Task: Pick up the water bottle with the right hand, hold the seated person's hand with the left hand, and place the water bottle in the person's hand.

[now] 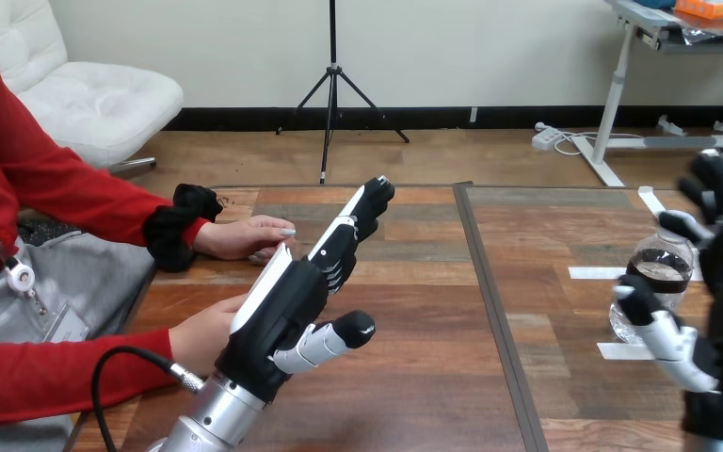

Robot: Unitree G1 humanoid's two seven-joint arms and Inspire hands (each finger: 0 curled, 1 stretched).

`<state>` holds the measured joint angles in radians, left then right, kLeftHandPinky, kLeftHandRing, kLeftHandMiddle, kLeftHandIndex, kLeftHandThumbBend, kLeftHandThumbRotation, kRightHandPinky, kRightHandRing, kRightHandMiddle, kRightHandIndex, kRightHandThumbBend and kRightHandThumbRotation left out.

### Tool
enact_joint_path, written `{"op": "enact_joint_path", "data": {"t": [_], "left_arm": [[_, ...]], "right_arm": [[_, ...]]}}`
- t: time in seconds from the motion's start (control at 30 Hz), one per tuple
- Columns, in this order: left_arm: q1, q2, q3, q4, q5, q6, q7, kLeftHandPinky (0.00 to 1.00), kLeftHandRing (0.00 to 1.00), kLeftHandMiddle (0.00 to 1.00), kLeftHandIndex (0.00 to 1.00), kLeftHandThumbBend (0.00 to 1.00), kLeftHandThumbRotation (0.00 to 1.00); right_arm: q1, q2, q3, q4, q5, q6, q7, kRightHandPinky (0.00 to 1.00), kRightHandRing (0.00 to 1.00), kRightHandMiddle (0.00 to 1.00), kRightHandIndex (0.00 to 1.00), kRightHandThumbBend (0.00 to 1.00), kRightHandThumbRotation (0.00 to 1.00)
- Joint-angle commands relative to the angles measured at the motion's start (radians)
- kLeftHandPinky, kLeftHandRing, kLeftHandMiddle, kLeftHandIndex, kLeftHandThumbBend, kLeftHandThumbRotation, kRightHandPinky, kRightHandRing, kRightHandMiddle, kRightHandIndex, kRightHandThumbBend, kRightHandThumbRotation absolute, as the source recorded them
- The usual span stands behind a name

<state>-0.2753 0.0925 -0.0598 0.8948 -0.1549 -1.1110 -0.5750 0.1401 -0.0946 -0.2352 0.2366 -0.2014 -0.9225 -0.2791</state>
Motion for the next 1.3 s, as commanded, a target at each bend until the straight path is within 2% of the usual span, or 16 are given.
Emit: {"op": "enact_joint_path", "data": {"t": [0.0,0.13,0.23,0.4,0.6,0.7,1.0,1.27], "left_arm": [[-0.061,-0.011,0.012,-0.001,-0.016,-0.003,-0.003,1.00,1.00,1.00,1.00,1.00,0.85],[-0.059,-0.013,0.013,-0.004,-0.019,0.001,-0.005,1.00,1.00,1.00,1.00,1.00,0.85],[-0.059,-0.016,0.013,-0.005,-0.030,0.004,-0.015,1.00,1.00,1.00,1.00,1.00,0.85],[-0.059,-0.015,0.015,-0.004,-0.023,0.000,-0.010,1.00,1.00,1.00,1.00,1.00,0.85],[-0.058,-0.013,0.017,-0.005,-0.019,-0.001,-0.006,1.00,1.00,1.00,1.00,1.00,0.85],[-0.053,-0.013,0.018,-0.015,-0.014,0.004,0.002,1.00,1.00,1.00,1.00,1.00,0.86],[-0.052,-0.014,0.021,-0.019,-0.032,-0.002,-0.011,1.00,1.00,1.00,1.00,1.00,0.86],[-0.051,-0.010,0.022,-0.022,-0.029,-0.008,-0.006,1.00,1.00,1.00,1.00,1.00,0.87]], "right_arm": [[-0.075,-0.028,-0.025,0.001,0.017,-0.034,-0.010,0.74,0.87,0.90,0.90,1.00,0.69],[-0.083,-0.030,-0.033,0.018,0.033,-0.038,-0.010,0.75,0.87,0.91,0.90,1.00,0.68],[-0.089,-0.017,-0.052,0.018,0.023,-0.008,-0.040,0.74,0.86,0.90,0.88,1.00,0.67],[-0.104,-0.034,-0.060,0.056,0.027,-0.012,-0.045,0.75,0.88,0.91,0.89,1.00,0.66],[-0.127,-0.048,-0.079,0.099,0.000,-0.003,-0.076,0.76,0.90,0.93,0.90,1.00,0.68],[-0.138,-0.055,-0.073,0.127,0.040,-0.005,-0.057,0.77,0.91,0.93,0.91,1.00,0.67],[-0.193,-0.075,-0.087,0.231,0.048,0.007,-0.071,0.80,0.93,0.94,0.92,1.00,0.65],[-0.246,-0.097,-0.084,0.343,0.083,0.012,-0.055,0.84,0.95,0.95,0.94,1.00,0.64]]}}
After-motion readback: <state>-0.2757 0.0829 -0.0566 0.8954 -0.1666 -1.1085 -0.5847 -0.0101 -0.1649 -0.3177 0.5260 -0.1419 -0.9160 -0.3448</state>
